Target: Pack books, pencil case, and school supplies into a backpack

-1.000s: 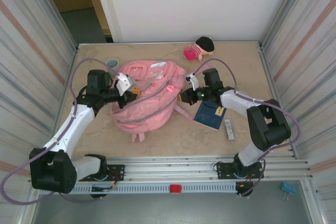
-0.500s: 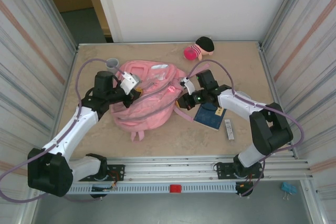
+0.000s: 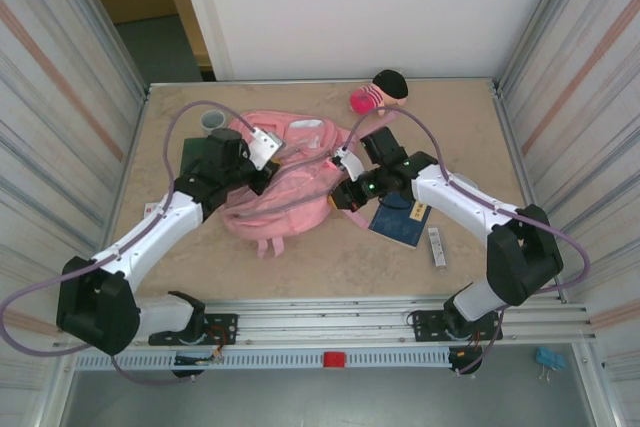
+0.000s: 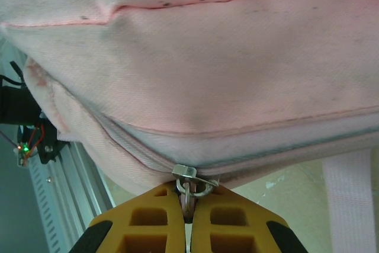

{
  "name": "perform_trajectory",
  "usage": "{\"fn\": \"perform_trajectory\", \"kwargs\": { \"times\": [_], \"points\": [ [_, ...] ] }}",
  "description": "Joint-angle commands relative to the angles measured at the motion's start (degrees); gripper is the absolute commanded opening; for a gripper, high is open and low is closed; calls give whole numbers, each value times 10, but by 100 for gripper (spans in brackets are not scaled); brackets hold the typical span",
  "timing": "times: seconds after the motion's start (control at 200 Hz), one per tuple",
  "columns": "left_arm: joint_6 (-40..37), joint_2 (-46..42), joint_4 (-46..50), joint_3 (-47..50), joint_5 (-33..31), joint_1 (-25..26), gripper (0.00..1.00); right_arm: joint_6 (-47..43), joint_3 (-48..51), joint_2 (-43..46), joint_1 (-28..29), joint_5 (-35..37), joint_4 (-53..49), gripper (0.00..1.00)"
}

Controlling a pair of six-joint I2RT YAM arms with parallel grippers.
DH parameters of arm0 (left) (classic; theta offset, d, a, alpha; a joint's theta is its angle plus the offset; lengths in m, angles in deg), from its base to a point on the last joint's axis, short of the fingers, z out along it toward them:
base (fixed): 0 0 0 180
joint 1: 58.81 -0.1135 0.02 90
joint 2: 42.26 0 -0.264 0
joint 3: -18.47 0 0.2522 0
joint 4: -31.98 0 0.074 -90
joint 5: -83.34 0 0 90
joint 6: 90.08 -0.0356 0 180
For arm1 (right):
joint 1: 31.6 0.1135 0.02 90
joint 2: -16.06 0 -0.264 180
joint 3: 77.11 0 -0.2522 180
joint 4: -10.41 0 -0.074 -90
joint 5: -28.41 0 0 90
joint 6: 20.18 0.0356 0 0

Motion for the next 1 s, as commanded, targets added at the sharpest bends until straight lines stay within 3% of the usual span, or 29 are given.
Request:
{"fn": "perform_trajectory", "kwargs": {
  "times": [0.0,0.22,0.436,0.531,0.651,0.772,0.882,0.992],
  "points": [
    [12,27,-28,-21,-144,-2,0,12,-29,13,37,-49,-90,0],
    [35,51,-41,-28,-138,11,0,70,-38,-7,91,-52,-106,0],
    [31,47,-93,-3,-75,12,0,164,-12,-7,113,-91,-5,0],
    [23,41,-106,4,-45,12,0,198,-5,-5,114,-90,26,6],
    [-2,25,-148,31,65,-5,0,251,31,21,96,-94,77,35],
    [-28,10,-190,56,190,-35,0,354,97,65,36,-95,149,61],
    [-62,5,-182,53,263,-53,0,467,162,100,-20,-89,214,69],
    [-69,6,-181,49,322,-74,0,518,186,101,-35,-81,250,72]
  ]
}}
